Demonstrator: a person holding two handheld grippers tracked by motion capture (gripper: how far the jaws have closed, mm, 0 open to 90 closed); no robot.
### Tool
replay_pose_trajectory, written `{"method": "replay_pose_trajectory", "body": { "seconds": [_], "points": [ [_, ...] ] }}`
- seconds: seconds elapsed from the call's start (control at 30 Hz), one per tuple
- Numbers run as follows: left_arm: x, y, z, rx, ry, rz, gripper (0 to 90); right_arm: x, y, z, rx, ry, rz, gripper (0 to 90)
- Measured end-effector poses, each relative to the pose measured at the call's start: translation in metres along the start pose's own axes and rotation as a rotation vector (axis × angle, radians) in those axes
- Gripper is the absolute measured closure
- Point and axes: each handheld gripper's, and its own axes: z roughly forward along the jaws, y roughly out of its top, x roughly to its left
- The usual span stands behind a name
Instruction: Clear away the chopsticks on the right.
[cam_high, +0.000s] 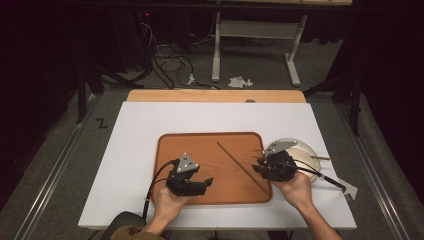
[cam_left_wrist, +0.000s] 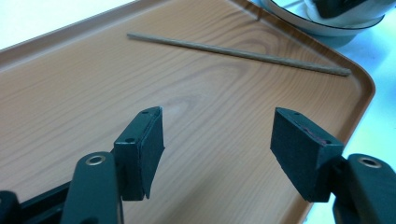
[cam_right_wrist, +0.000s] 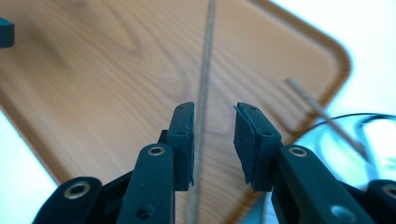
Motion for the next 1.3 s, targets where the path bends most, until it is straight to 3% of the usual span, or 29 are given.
{"method": "replay_pose_trajectory", "body": {
  "seconds": [0.23,0.47,0.97,1.13,1.3],
  "points": [
    [0.0,0.0,-0.001,-0.007,0.001,-0.002,34.9,-0.016,0.001,-0.023,-0.053,-0.05,0.005,65.6],
    [0.0,-0.001,-0.002,-0.019,-0.005,-0.011,34.9,-0.035,-0.003,-0.041,-0.103,-0.061,0.017,63.2],
    [0.001,-0.001,-0.001,-0.016,-0.006,-0.021,34.6,-0.093,-0.012,-0.074,-0.055,-0.172,0.055,69.2],
    [0.0,-0.002,-0.001,-0.011,-0.005,-0.009,34.5,-0.115,-0.021,-0.077,-0.044,-0.193,0.101,69.9],
    [0.001,-0.001,0.0,-0.013,-0.009,-0.019,34.3,-0.134,-0.033,-0.067,0.026,-0.216,0.151,69.0]
  ]
}}
